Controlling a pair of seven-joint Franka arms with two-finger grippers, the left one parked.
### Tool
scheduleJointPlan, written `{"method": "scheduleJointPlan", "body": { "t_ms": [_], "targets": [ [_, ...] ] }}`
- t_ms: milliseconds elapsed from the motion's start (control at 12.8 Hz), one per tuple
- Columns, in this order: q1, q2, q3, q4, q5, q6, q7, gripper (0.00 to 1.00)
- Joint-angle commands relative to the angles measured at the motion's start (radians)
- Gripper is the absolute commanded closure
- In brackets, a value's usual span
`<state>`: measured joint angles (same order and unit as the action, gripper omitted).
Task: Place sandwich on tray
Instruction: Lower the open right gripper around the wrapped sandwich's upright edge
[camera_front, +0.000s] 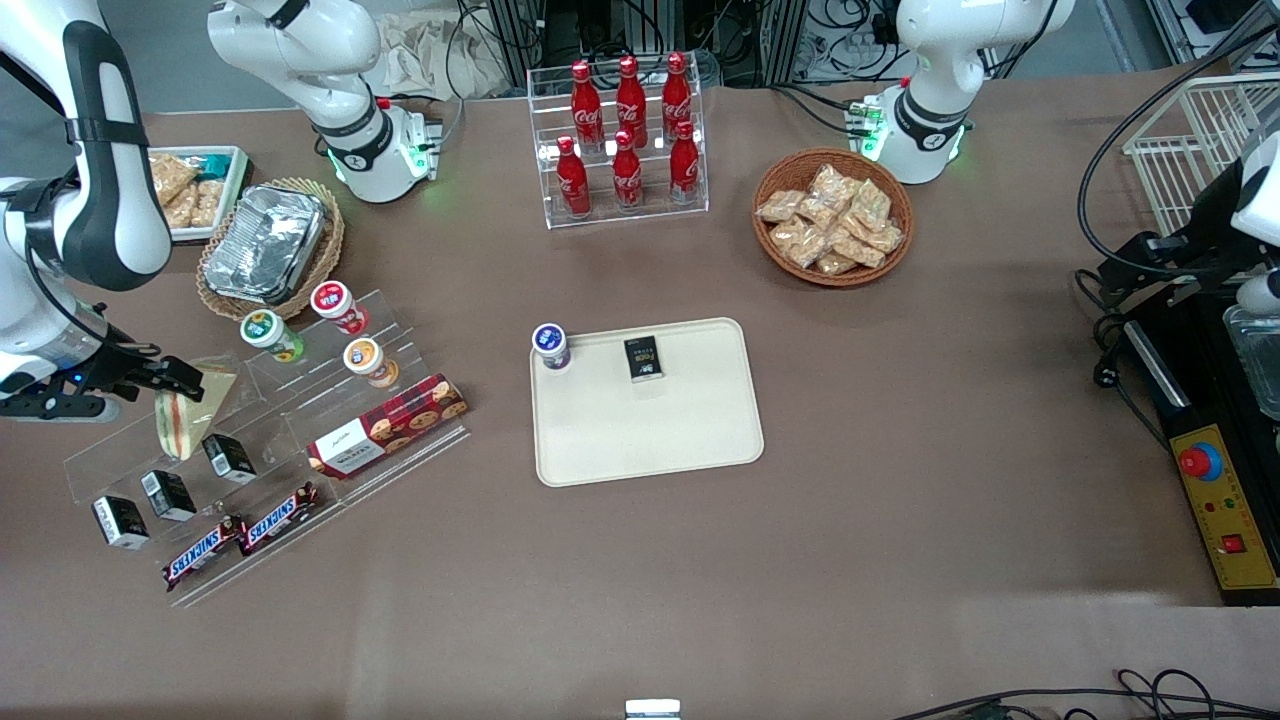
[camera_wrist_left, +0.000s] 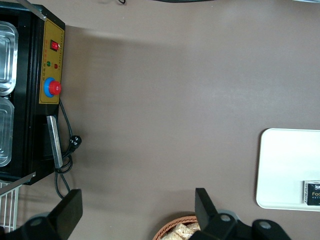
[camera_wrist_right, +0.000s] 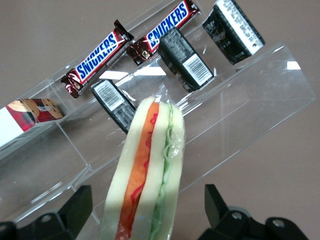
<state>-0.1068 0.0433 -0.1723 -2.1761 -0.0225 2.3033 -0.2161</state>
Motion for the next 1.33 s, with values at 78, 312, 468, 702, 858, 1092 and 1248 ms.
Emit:
{"method": "scheduleJointPlan", "body": {
  "t_ms": [78,312,468,702,858,1092,1248],
  "targets": [
    [0.018,-0.019,-0.001,-0.03,0.015,0.021,0.038,0.26],
    [0.018,0.0,-0.001,-0.031,0.015,0.025,0.038,0.41],
    [0.016,0.007,-0.001,-0.031,0.015,0.027,0.038,0.48],
    [0.016,0.02,-0.001,-0.028,0.013,0.041,0.023,0.87],
    [0.018,0.018,0.0,-0.024,0.013,0.042,0.021,1.0],
    [0.029,0.015,0.002,-0.016,0.012,0.044,0.02,1.0],
    [0.039,0.003,0.004,0.011,0.012,0.03,0.018,1.0]
  ]
}}
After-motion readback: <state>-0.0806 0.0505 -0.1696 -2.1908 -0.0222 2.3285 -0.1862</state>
